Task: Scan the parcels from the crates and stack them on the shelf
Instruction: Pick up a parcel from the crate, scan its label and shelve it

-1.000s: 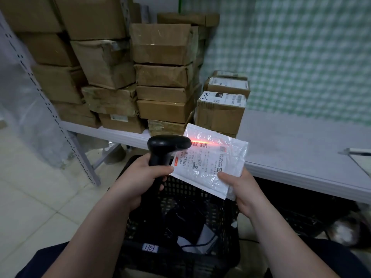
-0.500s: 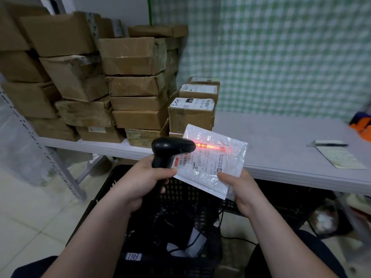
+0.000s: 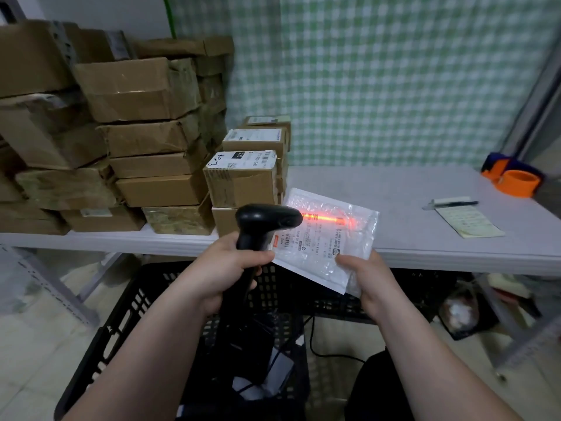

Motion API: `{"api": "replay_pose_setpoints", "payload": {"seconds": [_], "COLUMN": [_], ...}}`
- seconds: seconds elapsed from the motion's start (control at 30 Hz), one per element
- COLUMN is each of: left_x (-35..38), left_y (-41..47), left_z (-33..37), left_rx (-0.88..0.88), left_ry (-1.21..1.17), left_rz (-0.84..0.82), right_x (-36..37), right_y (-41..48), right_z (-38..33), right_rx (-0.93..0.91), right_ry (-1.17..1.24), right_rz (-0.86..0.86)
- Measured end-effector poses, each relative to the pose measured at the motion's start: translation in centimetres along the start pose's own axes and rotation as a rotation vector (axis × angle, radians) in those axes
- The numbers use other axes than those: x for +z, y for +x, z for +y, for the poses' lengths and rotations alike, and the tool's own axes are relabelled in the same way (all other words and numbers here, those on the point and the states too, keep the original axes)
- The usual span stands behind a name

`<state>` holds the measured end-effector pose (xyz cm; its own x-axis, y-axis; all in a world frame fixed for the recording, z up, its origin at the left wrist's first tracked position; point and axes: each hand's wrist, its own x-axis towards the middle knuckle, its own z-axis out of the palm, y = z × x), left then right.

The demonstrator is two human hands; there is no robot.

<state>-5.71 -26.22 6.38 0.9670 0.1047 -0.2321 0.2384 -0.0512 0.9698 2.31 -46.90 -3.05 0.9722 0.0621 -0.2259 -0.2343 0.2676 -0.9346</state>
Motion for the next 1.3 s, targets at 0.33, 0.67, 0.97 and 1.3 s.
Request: {"api": "replay_pose_setpoints", "payload": {"seconds": [0.33,0.67,0.97,1.3], "left_x": [2.4,0.5,-1.2,-2.3], "left_y": [3.4,5.5,5.5,6.7], "left_z": [0.6,0.0,-1.1,-0.6], "left_rx": [0.019,0.037,0.032,0.040], "left_ry": [-0.016,-0.006,0.014,0.090], "left_rz": [-0.054,-0.034,-0.059,-0.046], "right_x": [-1.6,1.4,1.5,4.2], "right_y": [4.2,10.7,11.4,15.1], "right_z": [-1.3,-3.1,-2.0,-1.3], "right_rx": [0.038,0.282,-0.198,-0.223], "right_ry": [0.022,-0.067,-1.112,-1.599], "right_rz": [0.204,0.120,0.253,0.082]}}
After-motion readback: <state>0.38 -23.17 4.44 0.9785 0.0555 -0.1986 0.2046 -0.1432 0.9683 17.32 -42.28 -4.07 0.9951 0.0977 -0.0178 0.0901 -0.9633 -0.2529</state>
